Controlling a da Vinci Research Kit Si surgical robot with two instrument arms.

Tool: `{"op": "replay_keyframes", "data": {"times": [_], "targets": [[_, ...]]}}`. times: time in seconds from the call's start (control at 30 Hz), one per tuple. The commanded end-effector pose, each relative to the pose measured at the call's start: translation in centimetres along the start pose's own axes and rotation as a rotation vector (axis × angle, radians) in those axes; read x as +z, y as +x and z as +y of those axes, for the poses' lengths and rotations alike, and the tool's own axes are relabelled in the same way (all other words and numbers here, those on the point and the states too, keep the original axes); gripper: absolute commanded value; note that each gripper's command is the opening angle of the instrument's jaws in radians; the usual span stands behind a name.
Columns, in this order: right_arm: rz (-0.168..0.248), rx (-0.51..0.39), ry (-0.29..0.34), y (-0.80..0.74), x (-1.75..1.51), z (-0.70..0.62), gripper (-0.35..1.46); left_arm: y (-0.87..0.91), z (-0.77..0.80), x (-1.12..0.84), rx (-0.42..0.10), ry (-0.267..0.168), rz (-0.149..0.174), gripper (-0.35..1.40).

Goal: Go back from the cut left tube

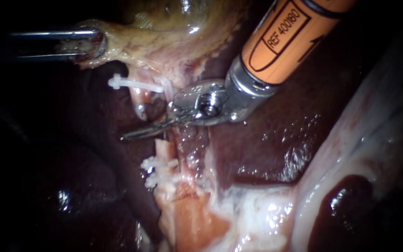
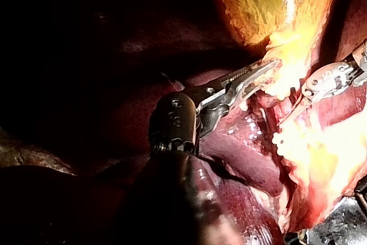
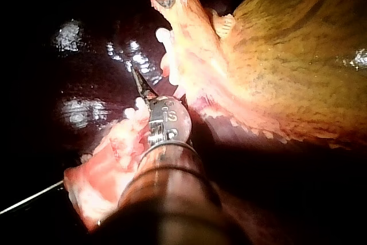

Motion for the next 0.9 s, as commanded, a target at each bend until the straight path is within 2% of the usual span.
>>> {"op": "replay_keyframes", "data": {"times": [0.03, 0.07, 0.1, 0.13, 0.17, 0.2, 0.37, 0.5, 0.6, 0.7, 0.73, 0.8, 0.83, 0.9], "targets": [[0.001, 0.029, 0.002, 0.01, -0.01, -0.02, -0.35, 0.00, 0.00, 0.00, 0.000, 0.000, 0.000, -0.35], [0.006, 0.028, 0.004, 0.01, 0.00, -0.03, -0.20, 0.00, 0.00, 0.00, 0.000, 0.000, 0.000, -0.35], [0.015, 0.027, -0.002, 0.01, 0.00, -0.04, 0.32, 0.00, 0.00, 0.00, 0.000, 0.000, 0.000, -0.35], [0.038, 0.032, -0.022, 0.02, 0.00, -0.05, 0.93, 0.00, 0.00, 0.00, 0.000, 0.000, 0.000, -0.35], [0.061, 0.032, -0.039, 0.03, 0.01, -0.06, 1.15, 0.00, 0.00, 0.00, 0.000, 0.000, 0.000, -0.35], [0.080, 0.037, -0.040, 0.04, 0.02, -0.06, 1.26, 0.00, 0.00, 0.00, 0.000, 0.000, 0.000, -0.35], [0.099, 0.044, -0.038, 0.06, 0.05, -0.07, 1.40, 0.00, 0.00, 0.00, 0.000, 0.000, 0.000, -0.35], [0.110, 0.044, -0.050, 0.07, 0.05, -0.07, 1.42, 0.00, 0.00, 0.01, 0.000, 0.000, 0.000, -0.35], [0.127, 0.051, -0.089, 0.05, 0.01, -0.14, 1.43, 0.00, 0.00, 0.01, 0.000, 0.000, 0.000, -0.35], [0.150, 0.022, -0.151, -0.02, -0.13, -0.37, 1.43, -0.01, 0.00, 0.01, 0.000, 0.001, 0.000, -0.35], [0.154, -0.007, -0.185, -0.06, -0.18, -0.45, 1.43, -0.01, 0.00, 0.01, 0.000, 0.001, 0.000, -0.35], [0.161, -0.058, -0.296, -0.13, -0.31, -0.64, 1.43, -0.01, 0.00, 0.01, 0.000, 0.001, 0.000, -0.35], [0.155, -0.068, -0.323, -0.16, -0.38, -0.71, 1.43, -0.01, 0.00, 0.01, 0.000, 0.001, 0.000, -0.35], [0.111, -0.095, -0.378, -0.23, -0.57, -0.86, 1.43, -0.01, 0.00, 0.01, 0.000, 0.001, 0.000, -0.35]]}}
